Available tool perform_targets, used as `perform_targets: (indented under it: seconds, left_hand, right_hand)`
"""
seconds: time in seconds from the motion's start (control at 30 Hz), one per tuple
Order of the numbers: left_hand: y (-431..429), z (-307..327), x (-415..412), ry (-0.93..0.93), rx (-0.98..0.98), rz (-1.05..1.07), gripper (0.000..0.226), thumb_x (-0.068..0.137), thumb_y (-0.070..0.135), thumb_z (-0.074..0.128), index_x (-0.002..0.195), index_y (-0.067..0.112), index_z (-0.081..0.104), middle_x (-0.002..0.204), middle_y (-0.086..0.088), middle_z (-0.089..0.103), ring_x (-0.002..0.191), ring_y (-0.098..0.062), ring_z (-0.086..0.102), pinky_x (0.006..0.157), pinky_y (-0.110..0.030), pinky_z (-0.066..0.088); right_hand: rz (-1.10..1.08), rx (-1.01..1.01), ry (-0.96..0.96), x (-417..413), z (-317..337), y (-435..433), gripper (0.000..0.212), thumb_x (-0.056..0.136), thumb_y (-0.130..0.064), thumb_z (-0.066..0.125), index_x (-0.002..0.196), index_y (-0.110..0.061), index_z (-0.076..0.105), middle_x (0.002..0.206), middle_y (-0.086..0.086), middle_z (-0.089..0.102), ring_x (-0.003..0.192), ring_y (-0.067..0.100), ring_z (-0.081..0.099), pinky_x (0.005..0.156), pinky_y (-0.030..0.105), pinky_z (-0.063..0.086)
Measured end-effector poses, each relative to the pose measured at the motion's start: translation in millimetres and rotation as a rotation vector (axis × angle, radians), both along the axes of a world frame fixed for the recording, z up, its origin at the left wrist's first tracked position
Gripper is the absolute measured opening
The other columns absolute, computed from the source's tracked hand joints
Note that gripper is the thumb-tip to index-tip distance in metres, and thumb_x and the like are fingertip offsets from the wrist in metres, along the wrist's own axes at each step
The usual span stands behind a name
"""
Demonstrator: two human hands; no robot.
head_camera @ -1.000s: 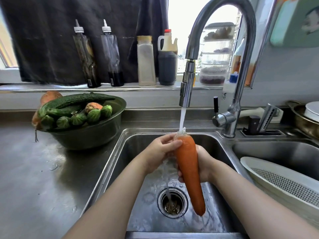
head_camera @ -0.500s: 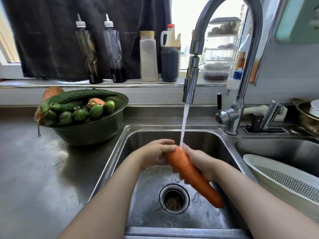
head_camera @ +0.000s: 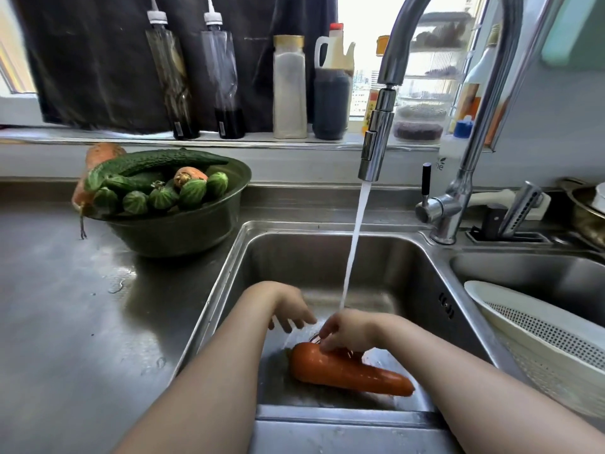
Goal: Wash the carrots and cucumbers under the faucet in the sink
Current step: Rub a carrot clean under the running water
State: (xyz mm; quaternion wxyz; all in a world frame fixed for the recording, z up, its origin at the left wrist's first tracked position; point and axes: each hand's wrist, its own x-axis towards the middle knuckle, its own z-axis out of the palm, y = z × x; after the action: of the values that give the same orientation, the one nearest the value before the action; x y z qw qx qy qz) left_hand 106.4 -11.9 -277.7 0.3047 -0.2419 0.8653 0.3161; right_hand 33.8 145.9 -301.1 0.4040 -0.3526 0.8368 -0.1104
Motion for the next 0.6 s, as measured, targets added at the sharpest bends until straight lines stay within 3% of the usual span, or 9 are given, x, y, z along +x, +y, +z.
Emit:
perform_targets:
  seconds: [0.07,0.23,0.37,0.47,0.53,0.6]
  left_hand:
    - [6,9,1,0.085,-0.047,0.011,0.04,0.103,0.037,0.058,0.14,0.019,0.06,0.133,-0.002,0.066,0.116,-0.021,0.066,0.103,-0.042,0.052]
    - [14,42,4,0.219,-0.132,0.005,0.031,0.103,0.033,0.057,0.127,0.017,0.069,0.114,-0.002,0.07,0.101,-0.022,0.07,0.095,-0.042,0.058]
    - [22,80,6,0.412,-0.102,0.081,0.023,0.097,0.027,0.06,0.1,0.014,0.078,0.097,-0.01,0.078,0.08,-0.027,0.072,0.078,-0.04,0.062]
    - [28,124,19,0.541,-0.158,0.095,0.026,0.098,0.024,0.054,0.103,0.011,0.076,0.089,-0.011,0.076,0.077,-0.03,0.071,0.071,-0.038,0.062]
    - [26,157,30,0.605,-0.247,0.081,0.025,0.097,0.018,0.052,0.104,0.014,0.075,0.091,-0.008,0.074,0.074,-0.023,0.068,0.065,-0.032,0.058]
    - [20,189,41,0.656,-0.289,0.085,0.027,0.094,0.01,0.05,0.104,0.017,0.075,0.091,-0.007,0.074,0.078,-0.024,0.07,0.068,-0.034,0.062]
  right_hand:
    - [-0.103,-0.082,-0.097,-1,4,0,0.038,0.102,-0.024,0.062,0.138,-0.011,0.059,0.097,0.003,0.072,0.087,0.016,0.071,0.088,0.041,0.062]
    - [-0.076,-0.135,-0.007,3,41,-1,0.021,0.104,-0.025,0.058,0.117,-0.015,0.07,0.101,0.003,0.075,0.087,0.019,0.077,0.071,0.033,0.064]
    - [-0.149,-0.27,0.032,6,86,-8,0.02,0.102,-0.013,0.047,0.098,-0.009,0.067,0.086,0.007,0.074,0.064,0.023,0.074,0.049,0.032,0.056]
    - [-0.134,-0.352,0.183,8,125,-18,0.026,0.096,-0.008,0.04,0.097,-0.007,0.066,0.079,0.014,0.075,0.06,0.03,0.072,0.045,0.03,0.053]
    - [-0.108,-0.381,0.228,14,154,-26,0.026,0.098,-0.01,0.037,0.1,-0.012,0.063,0.079,0.016,0.074,0.053,0.028,0.068,0.042,0.027,0.051]
    - [-0.093,-0.425,0.261,21,182,-36,0.023,0.101,-0.014,0.036,0.094,-0.018,0.057,0.078,0.012,0.072,0.05,0.025,0.064,0.041,0.025,0.048]
